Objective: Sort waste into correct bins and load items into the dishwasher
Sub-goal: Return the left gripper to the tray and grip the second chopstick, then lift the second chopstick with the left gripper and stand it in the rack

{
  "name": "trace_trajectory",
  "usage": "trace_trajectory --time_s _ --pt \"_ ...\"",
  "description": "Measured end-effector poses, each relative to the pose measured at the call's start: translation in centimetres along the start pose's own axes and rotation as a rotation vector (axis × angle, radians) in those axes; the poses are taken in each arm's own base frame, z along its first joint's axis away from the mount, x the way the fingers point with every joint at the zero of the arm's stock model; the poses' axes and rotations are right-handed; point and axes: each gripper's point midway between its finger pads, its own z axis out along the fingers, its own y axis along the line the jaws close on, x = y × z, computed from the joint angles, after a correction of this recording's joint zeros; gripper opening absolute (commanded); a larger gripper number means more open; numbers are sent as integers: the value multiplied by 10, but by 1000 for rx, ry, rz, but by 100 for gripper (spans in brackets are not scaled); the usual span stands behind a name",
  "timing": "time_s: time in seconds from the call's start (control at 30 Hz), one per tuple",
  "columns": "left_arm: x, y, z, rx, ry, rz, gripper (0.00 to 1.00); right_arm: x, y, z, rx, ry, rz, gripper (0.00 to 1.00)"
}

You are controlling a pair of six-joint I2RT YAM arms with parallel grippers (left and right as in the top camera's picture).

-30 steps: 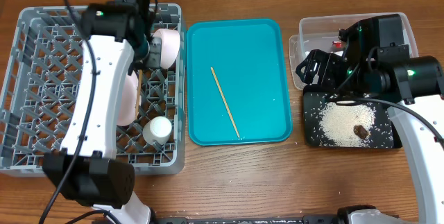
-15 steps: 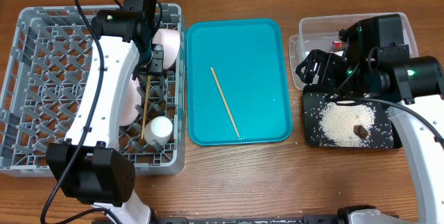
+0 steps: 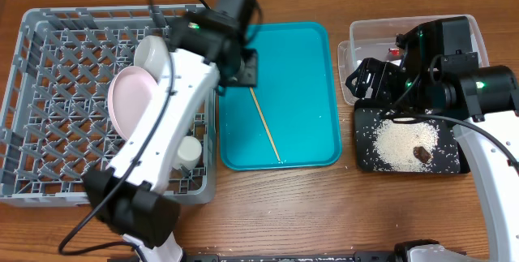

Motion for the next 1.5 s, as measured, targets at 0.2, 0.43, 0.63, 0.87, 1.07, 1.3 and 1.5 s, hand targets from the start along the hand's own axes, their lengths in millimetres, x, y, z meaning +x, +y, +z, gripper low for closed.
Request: trace_trajectory --time_s 0.2,0.43,0.63,0.87,1.07,1.3,1.5 --pt "17 -6 64 -98 88 -154 53 0 0 0 -1 -1 0 100" --pt "21 -16 137 -125 162 -255 48 0 0 0 -1 -1 -1 100" --pt "36 -27 172 -124 232 -297 45 0 0 0 -1 0 0 100" --pt "44 -28 188 -143 263 -330 10 0 0 0 -1 0 0 100" --pt "49 -25 197 -160 284 -337 4 0 0 0 -1 -1 0 100" --pt "49 -26 197 -159 283 -334 4 0 0 0 -1 0 0 100" --pt "42 -23 182 -148 307 -254 4 0 0 0 -1 0 0 100"
